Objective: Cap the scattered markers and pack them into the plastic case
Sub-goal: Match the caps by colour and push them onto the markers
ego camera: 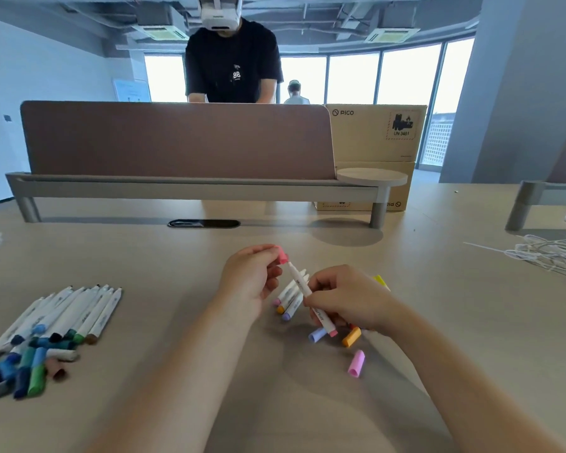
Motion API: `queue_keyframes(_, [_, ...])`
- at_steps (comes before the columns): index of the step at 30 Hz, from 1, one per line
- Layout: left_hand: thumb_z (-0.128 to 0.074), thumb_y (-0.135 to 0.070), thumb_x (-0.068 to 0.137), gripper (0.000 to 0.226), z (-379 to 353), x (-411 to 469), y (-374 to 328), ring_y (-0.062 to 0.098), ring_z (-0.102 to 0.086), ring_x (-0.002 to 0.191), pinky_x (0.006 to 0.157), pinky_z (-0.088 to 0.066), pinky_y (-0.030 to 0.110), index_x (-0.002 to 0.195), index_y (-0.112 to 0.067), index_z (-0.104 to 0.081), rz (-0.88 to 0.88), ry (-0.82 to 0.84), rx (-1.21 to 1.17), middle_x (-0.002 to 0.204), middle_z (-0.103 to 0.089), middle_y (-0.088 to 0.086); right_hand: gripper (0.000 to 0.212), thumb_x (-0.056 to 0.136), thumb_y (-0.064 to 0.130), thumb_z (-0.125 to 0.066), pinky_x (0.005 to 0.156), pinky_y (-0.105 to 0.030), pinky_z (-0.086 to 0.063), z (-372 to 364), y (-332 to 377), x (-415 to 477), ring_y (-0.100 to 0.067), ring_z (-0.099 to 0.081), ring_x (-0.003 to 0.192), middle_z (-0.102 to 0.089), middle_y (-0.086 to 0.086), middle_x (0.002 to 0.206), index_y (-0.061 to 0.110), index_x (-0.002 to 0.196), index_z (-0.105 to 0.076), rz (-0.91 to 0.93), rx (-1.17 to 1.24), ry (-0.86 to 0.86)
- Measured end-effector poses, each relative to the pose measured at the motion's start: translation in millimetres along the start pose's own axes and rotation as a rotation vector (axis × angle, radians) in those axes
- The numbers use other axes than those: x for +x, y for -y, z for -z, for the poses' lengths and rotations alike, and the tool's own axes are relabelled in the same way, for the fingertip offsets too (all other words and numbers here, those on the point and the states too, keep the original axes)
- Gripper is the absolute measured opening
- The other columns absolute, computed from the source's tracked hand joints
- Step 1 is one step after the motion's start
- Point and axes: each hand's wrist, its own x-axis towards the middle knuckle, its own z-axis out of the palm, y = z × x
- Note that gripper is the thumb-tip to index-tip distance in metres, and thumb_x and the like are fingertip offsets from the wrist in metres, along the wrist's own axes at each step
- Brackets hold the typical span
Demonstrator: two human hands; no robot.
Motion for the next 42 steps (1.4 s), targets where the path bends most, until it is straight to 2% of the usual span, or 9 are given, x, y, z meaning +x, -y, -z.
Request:
queue_keyframes(9, [-0.062,-0.005,0.088,0.013,-2.2,-0.1,4.3,0.015,-0.055,0.059,0.057,-0.045,0.027,0.077,-0.009,-0.069,-0.031,0.010,0.032,0.071,-0.068,0.007,0.015,0.090,0.026,-0.062,0.061,-0.024,-0.048,-1.0,0.0,2.1,-0.009,-0.055,0.058,-0.067,-0.003,0.073,0.016,0.085,-0.072,0.013,-0.084,-0.038])
queue_keyframes(13, [-0.064,-0.011,0.088,0.005,-4.5,0.7,10.4,0.016,-0.055,0.061,0.055,-0.047,0.029,0.091,-0.008,-0.061,-0.157,-0.072,0.250,0.076,-0.069,0.008,0.022,0.093,0.035,-0.061,0.059,-0.027,-0.048,-0.5,-3.9,5.0,-0.010,-0.056,0.058,-0.072,-0.005,0.078,0.019,0.085,-0.074,0.034,-0.095,-0.151])
queue_keyframes(16, [-0.062,-0.011,0.088,0.006,-8.1,-2.4,15.1,0.016,-0.054,0.057,0.053,-0.045,0.029,0.090,-0.009,-0.057,-0.191,-0.073,0.327,0.079,-0.070,0.009,0.024,0.095,0.035,-0.060,0.057,-0.026,-0.048,0.4,-8.2,4.4,-0.010,-0.055,0.056,-0.072,-0.001,0.073,0.018,0.086,-0.074,0.030,-0.113,-0.150])
queue_keyframes(19, [-0.060,-0.011,0.087,0.007,-10.8,-4.5,15.7,0.016,-0.057,0.061,0.059,-0.048,0.033,0.093,-0.009,-0.057,-0.220,-0.073,0.400,0.081,-0.070,0.007,0.023,0.095,0.037,-0.060,0.060,-0.025,-0.049,1.4,-10.8,5.3,-0.011,-0.058,0.063,-0.071,0.002,0.075,0.021,0.088,-0.075,0.027,-0.153,-0.144])
queue_keyframes(25, [-0.051,-0.015,0.089,0.027,-9.8,-5.7,6.4,0.016,-0.059,0.070,0.061,-0.048,0.029,0.114,-0.022,-0.055,-0.209,-0.085,0.444,0.096,-0.065,0.004,0.017,0.094,0.038,-0.062,0.064,-0.029,-0.053,1.3,-14.0,22.3,-0.013,-0.060,0.061,-0.066,0.003,0.076,0.022,0.092,-0.063,-0.026,-0.275,-0.283])
queue_keyframes(30, [-0.049,-0.018,0.092,0.018,-10.8,-7.7,8.7,0.015,-0.053,0.059,0.059,-0.045,0.027,0.101,-0.017,-0.065,-0.225,-0.064,0.526,0.076,-0.061,0.000,0.042,0.090,0.033,-0.070,0.071,-0.034,-0.062,-5.8,-18.0,27.2,-0.014,-0.065,0.069,-0.065,0.002,0.101,0.027,0.129,-0.055,-0.141,-0.422,-0.277])
queue_keyframes(34, [-0.050,-0.019,0.092,0.016,-13.6,-9.8,9.3,0.013,-0.054,0.059,0.052,-0.048,0.027,0.097,-0.017,-0.066,-0.270,-0.053,0.570,0.077,-0.061,-0.003,0.027,0.091,0.019,-0.066,0.072,-0.037,-0.062,-5.1,-10.3,29.8,-0.019,-0.069,0.073,-0.067,-0.001,0.091,0.024,0.117,-0.065,-0.194,-0.547,-0.219])
queue_keyframes(38, [-0.050,-0.018,0.091,0.017,-14.1,-11.1,8.4,0.014,-0.055,0.064,0.065,-0.055,0.039,0.094,-0.017,-0.067,-0.278,-0.051,0.569,0.077,-0.062,-0.004,0.020,0.086,0.020,-0.070,0.077,-0.036,-0.061,-10.0,-12.3,33.7,-0.019,-0.070,0.079,-0.071,0.000,0.086,0.019,0.106,-0.071,-0.237,-0.691,-0.145])
queue_keyframes(42, [-0.050,-0.017,0.090,0.019,-13.6,-12.3,5.9,0.013,-0.054,0.064,0.064,-0.051,0.032,0.095,-0.015,-0.068,-0.286,-0.058,0.575,0.076,-0.062,-0.004,0.025,0.094,0.022,-0.061,0.076,-0.027,-0.056,-14.9,-11.5,30.5,-0.016,-0.065,0.087,-0.066,0.005,0.103,0.030,0.116,-0.067,-0.102,-0.683,-0.200])
